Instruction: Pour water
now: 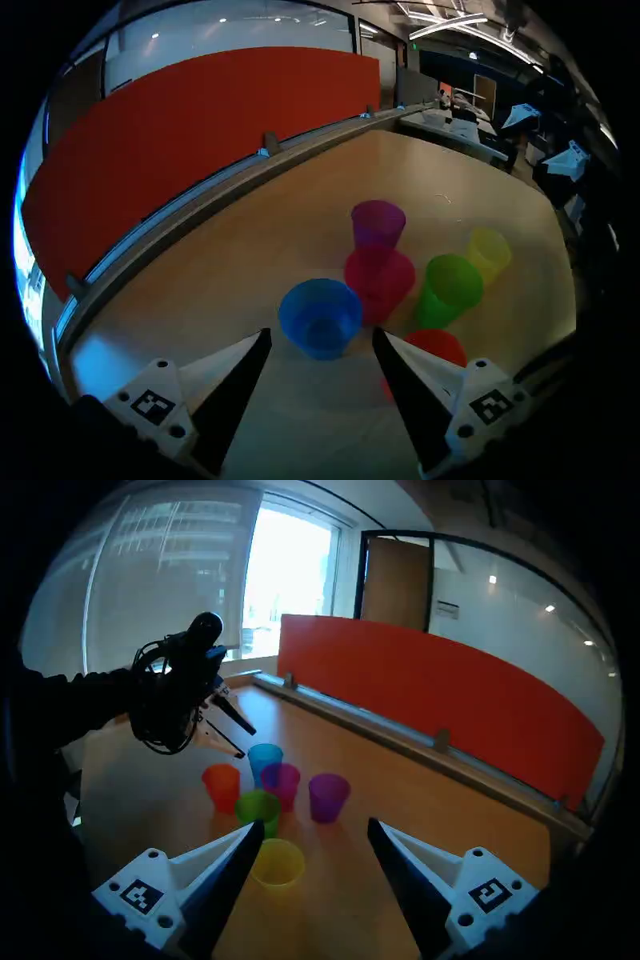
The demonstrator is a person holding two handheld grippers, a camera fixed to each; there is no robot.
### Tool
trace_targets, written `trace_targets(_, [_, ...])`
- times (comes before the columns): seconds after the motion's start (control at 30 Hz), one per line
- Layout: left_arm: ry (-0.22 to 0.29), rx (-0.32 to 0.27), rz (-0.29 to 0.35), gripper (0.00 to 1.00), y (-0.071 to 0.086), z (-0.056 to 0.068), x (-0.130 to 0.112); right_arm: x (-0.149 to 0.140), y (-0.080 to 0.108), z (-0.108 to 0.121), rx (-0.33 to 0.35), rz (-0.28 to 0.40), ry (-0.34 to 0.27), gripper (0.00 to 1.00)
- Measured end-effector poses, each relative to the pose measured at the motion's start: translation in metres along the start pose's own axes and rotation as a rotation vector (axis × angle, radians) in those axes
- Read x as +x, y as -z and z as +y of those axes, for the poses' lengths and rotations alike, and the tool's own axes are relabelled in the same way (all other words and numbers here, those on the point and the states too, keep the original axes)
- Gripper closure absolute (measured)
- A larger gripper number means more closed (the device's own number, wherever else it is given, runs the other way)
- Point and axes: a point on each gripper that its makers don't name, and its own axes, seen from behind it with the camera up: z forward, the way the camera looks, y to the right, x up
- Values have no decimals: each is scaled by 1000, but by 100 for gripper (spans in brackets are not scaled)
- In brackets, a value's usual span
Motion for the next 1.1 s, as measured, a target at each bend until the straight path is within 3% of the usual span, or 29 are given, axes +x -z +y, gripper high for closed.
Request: trace_targets(1.1, [-25, -26, -46, 6, -54, -1, -6, -15, -12, 5, 11, -25, -19, 0])
